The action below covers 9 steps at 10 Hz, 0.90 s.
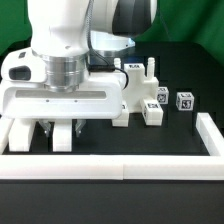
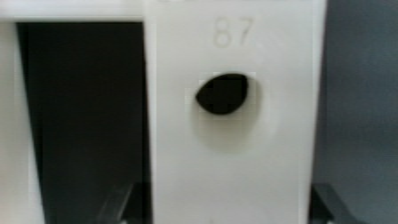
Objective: Assemble chair
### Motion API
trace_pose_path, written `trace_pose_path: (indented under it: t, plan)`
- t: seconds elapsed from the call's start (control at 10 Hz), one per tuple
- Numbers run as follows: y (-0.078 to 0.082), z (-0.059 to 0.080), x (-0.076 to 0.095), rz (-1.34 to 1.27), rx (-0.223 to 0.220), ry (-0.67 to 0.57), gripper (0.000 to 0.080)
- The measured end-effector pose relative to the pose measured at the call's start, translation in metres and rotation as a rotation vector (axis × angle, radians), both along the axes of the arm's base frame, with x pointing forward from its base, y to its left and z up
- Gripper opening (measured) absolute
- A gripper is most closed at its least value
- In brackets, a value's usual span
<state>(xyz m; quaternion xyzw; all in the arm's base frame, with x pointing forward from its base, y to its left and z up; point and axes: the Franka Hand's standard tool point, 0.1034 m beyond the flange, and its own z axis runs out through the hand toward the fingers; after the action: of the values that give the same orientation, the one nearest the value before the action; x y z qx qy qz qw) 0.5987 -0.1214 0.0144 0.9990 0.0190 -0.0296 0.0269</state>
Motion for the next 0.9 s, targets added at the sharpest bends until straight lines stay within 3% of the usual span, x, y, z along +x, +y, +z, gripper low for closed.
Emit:
trace_pose_path:
  t: [0.1, 0.5, 0.9]
  plan:
    - [0.0, 0.007, 0.0, -0.003, 0.003, -0.002, 0.0288]
    - [0.004, 0.059, 0.0, -0.017, 0.031, -0.025, 0.0288]
    - [0.002, 0.057, 0.0, -0.015, 0.029, -0.026, 0.0288]
